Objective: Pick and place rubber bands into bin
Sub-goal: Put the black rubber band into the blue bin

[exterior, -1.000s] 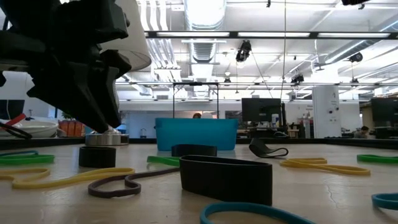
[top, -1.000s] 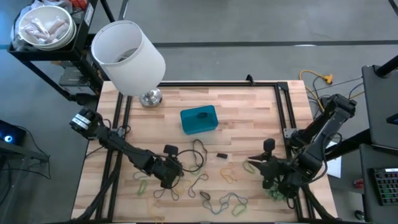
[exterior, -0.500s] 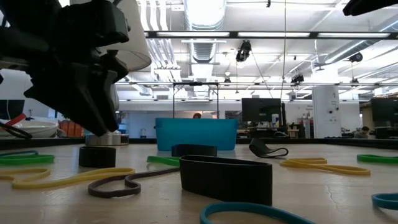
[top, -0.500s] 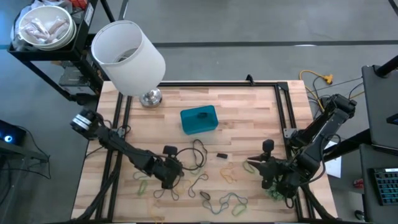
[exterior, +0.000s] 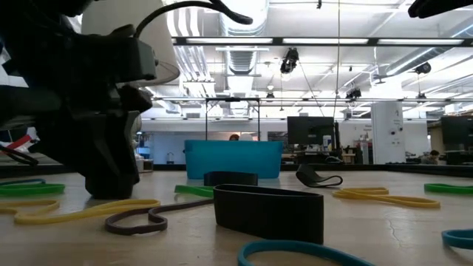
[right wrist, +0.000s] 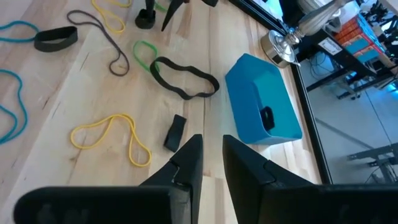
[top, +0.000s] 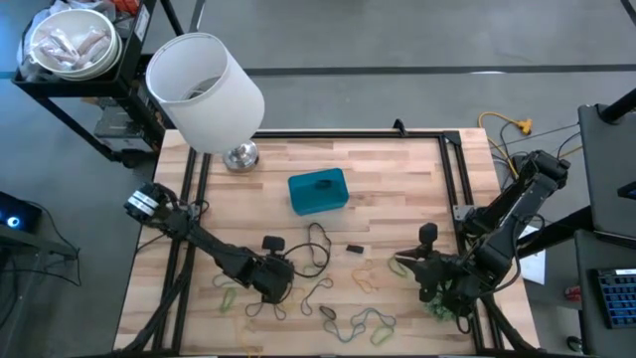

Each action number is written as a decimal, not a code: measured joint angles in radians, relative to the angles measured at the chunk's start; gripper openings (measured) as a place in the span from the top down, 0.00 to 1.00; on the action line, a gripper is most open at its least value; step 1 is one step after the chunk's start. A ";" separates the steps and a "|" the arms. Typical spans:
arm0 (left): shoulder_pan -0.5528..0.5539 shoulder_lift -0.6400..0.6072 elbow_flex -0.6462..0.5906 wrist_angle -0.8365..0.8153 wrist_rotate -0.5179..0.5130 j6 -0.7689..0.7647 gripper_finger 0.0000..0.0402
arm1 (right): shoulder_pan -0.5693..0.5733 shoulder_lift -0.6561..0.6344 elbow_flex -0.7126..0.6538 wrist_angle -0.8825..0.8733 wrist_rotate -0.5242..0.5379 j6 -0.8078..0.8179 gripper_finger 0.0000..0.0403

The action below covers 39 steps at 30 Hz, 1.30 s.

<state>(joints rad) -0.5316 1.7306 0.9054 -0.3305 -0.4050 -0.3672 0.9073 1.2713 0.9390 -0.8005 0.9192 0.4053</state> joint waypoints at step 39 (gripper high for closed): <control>0.284 -0.012 0.149 0.045 -0.735 0.445 0.98 | 0.000 0.000 -0.011 0.086 0.024 0.006 0.86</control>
<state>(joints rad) -0.2472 1.7184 1.0542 -0.2852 -1.1396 0.0782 0.9070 1.2713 0.9285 -0.7147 0.9432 0.4118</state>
